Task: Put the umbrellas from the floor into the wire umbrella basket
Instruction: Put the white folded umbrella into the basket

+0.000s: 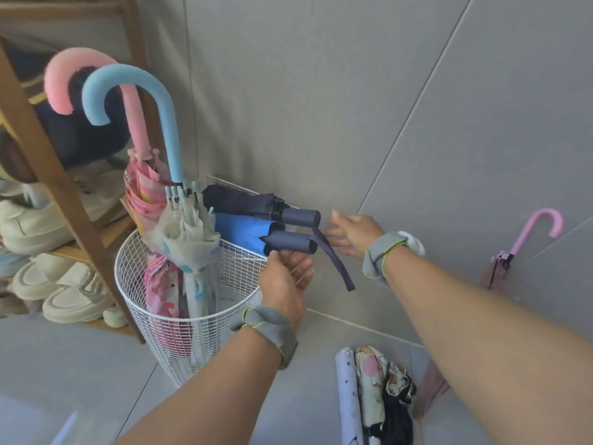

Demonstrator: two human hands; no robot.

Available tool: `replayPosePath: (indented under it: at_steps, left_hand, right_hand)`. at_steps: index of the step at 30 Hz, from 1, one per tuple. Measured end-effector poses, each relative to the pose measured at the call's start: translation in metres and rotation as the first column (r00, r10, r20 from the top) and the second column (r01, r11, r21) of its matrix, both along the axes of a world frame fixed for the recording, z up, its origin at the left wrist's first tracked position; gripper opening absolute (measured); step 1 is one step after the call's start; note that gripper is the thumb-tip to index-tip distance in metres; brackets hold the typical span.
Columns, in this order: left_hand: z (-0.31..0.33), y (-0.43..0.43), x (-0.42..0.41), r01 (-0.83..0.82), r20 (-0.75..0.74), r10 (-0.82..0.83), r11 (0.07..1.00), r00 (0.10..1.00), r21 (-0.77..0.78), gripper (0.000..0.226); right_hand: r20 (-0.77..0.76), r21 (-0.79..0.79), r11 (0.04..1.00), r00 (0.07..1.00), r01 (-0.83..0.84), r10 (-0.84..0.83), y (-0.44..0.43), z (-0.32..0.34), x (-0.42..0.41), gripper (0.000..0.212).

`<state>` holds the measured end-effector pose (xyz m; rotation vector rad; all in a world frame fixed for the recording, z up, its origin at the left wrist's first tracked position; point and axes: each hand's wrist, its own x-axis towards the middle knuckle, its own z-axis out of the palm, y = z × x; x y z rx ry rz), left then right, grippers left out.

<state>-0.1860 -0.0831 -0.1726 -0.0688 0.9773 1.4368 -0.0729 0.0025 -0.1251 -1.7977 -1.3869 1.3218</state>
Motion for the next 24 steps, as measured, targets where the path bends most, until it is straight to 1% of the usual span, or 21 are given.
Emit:
replayPosePath:
  at_steps: [3,5,9,13,18,21,24]
  left_hand:
    - [-0.001,-0.004,0.007,0.084,-0.060,-0.085,0.996,0.995,-0.021,0.019]
    - [-0.003,-0.007,0.014,0.166,-0.094,-0.169,0.985,0.981,-0.041,0.016]
    - [-0.010,-0.014,0.028,0.325,-0.116,-0.335,0.941,0.935,-0.098,0.015]
    - [-0.028,-0.024,0.051,0.431,-0.157,-0.457,0.886,0.875,-0.174,0.019]
    - [-0.071,-0.037,0.082,0.519,-0.244,-0.592,0.799,0.768,-0.302,0.020]
    - [-0.100,-0.045,0.101,0.588,-0.243,-0.692,0.712,0.679,-0.383,0.021]
    - [-0.121,-0.048,0.112,0.626,-0.244,-0.746,0.657,0.619,-0.421,0.020]
  right_hand:
    - [0.004,-0.014,0.999,0.999,0.039,-0.039,-0.020,-0.011,0.027,0.042]
    - [-0.015,-0.024,0.996,0.997,0.081,-0.082,-0.034,-0.017,0.043,0.040]
    - [-0.066,-0.059,0.986,0.985,0.155,-0.158,-0.058,-0.029,0.072,0.037]
    - [-0.104,-0.116,0.976,0.975,0.186,-0.198,-0.082,-0.050,0.100,0.037]
    - [-0.116,-0.194,0.959,0.966,0.207,-0.232,-0.108,-0.094,0.134,0.020]
    - [-0.094,-0.242,0.946,0.965,0.216,-0.245,-0.125,-0.131,0.161,0.020]
    - [-0.051,-0.298,0.928,0.967,0.224,-0.250,-0.140,-0.165,0.187,0.019]
